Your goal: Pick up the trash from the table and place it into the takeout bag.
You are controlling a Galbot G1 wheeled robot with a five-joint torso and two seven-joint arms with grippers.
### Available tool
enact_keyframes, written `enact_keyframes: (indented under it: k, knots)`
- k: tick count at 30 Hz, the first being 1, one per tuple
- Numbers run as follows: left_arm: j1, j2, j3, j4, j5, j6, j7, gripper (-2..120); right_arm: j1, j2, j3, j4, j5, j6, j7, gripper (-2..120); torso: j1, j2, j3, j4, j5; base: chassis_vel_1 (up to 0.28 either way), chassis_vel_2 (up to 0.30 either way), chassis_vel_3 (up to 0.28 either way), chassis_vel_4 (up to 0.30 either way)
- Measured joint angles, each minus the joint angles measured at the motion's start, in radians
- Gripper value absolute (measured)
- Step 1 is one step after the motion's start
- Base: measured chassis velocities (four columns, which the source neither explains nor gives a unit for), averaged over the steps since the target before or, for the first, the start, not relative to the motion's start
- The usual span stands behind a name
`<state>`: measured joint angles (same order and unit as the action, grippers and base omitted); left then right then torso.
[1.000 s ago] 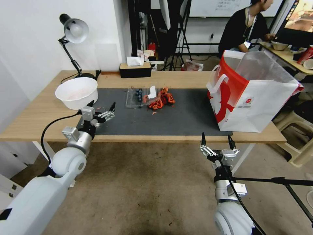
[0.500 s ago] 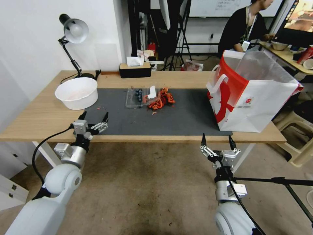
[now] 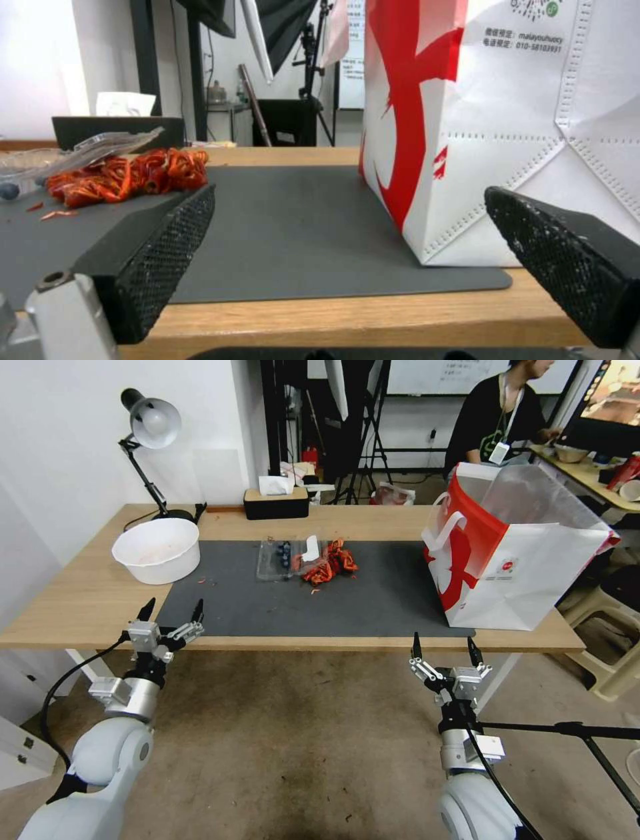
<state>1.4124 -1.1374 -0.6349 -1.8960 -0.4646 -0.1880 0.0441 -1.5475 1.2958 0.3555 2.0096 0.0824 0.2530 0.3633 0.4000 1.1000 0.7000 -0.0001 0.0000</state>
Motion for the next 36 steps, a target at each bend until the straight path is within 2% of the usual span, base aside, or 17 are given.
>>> enact_keyframes:
  k: [16, 36]
  knots:
    - [0.044, -0.027, 0.004, 0.039, 0.032, -0.070, 0.017, 100, -0.008, 0.011, 0.003, -0.011, -0.013, 0.009, -0.001, 100, 0.000, 0.000, 0.000, 0.0001, 0.0000, 0.000, 0.000, 0.000, 0.000]
    - [0.046, -0.028, 0.006, 0.045, 0.037, -0.077, 0.018, 100, -0.011, 0.014, 0.004, -0.014, -0.015, 0.013, -0.004, 100, 0.000, 0.000, 0.000, 0.0001, 0.0000, 0.000, 0.000, 0.000, 0.000]
